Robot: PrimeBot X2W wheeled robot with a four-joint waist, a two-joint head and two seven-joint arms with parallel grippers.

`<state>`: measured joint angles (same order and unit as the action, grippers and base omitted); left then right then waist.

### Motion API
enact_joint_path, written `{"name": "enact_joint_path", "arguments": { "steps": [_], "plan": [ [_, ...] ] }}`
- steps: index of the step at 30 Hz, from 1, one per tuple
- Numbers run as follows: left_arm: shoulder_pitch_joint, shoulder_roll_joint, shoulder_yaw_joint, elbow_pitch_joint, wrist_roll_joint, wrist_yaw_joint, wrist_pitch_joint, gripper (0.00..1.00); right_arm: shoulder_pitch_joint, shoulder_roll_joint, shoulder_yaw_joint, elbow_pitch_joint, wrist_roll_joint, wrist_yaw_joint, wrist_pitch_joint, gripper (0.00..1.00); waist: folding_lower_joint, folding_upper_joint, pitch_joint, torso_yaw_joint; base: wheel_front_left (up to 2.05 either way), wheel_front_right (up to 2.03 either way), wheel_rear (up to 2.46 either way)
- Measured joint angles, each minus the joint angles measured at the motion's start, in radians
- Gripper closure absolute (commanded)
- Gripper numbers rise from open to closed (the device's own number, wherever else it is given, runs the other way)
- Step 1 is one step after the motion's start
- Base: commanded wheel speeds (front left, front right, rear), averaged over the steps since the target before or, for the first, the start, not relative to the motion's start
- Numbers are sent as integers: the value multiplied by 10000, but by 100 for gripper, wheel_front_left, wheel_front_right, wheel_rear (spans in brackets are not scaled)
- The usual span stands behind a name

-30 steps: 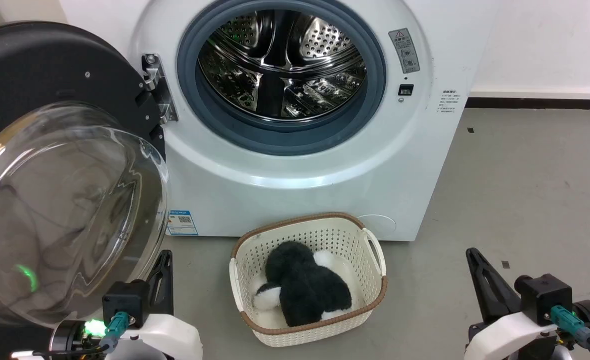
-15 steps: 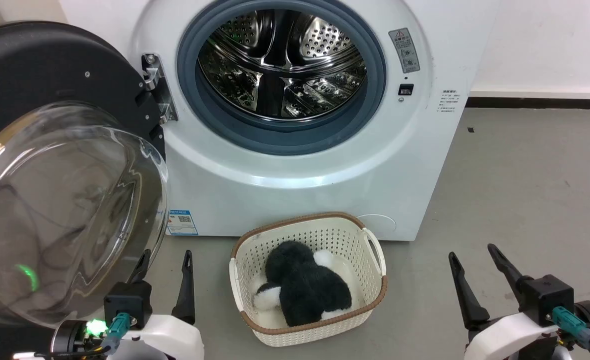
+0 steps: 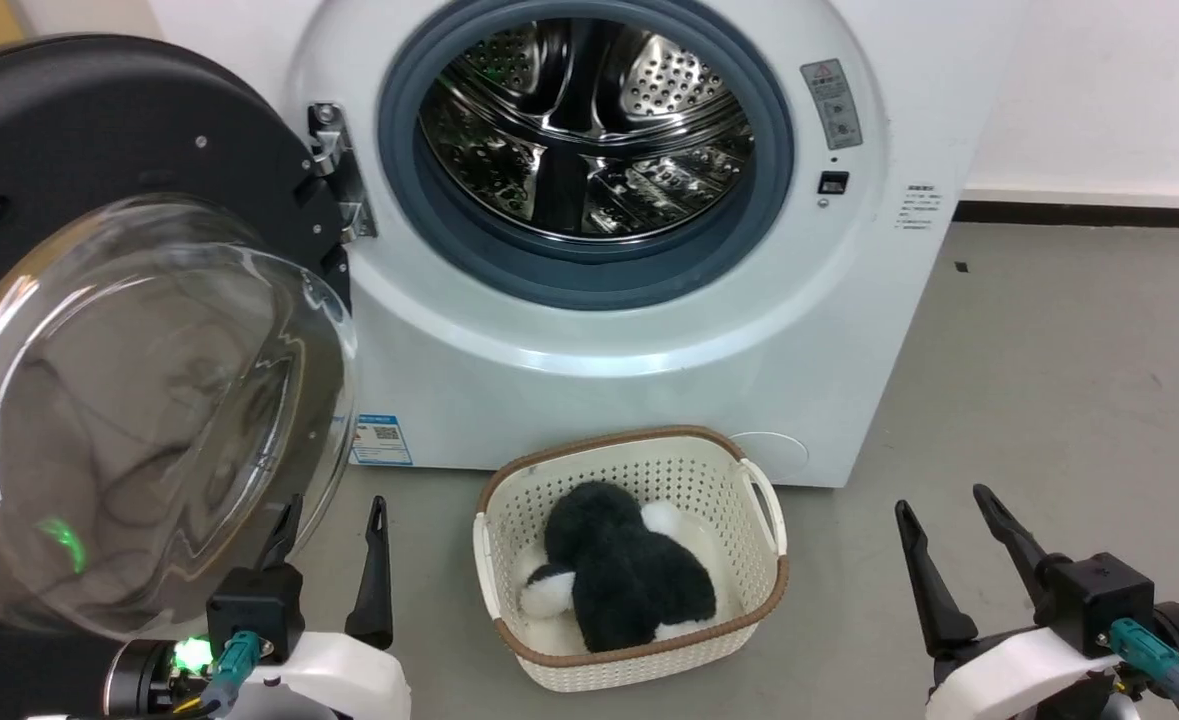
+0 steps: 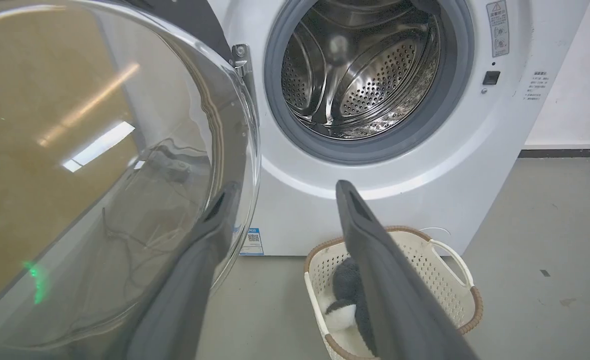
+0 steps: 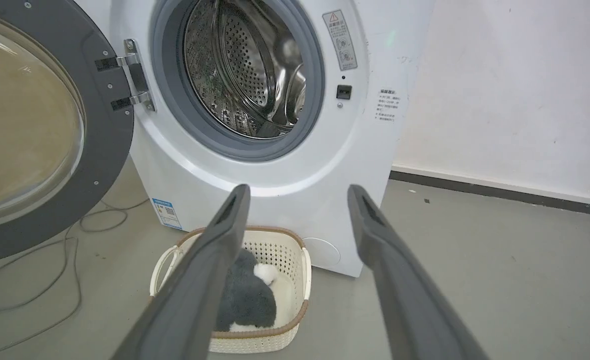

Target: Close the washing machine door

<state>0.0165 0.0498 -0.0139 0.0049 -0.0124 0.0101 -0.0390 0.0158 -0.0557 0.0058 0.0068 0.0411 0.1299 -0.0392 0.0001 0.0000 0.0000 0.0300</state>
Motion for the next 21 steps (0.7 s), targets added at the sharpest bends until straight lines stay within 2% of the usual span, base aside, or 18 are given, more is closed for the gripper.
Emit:
{"name": "enact_joint_path", "arguments": {
  "steps": [21],
  "plan": [
    [167,-2,-77,-77,-104,88,-428,0,22,-8,222,105,506,0,-433,0,0,0,-104,1240,0,0,0]
  ]
}}
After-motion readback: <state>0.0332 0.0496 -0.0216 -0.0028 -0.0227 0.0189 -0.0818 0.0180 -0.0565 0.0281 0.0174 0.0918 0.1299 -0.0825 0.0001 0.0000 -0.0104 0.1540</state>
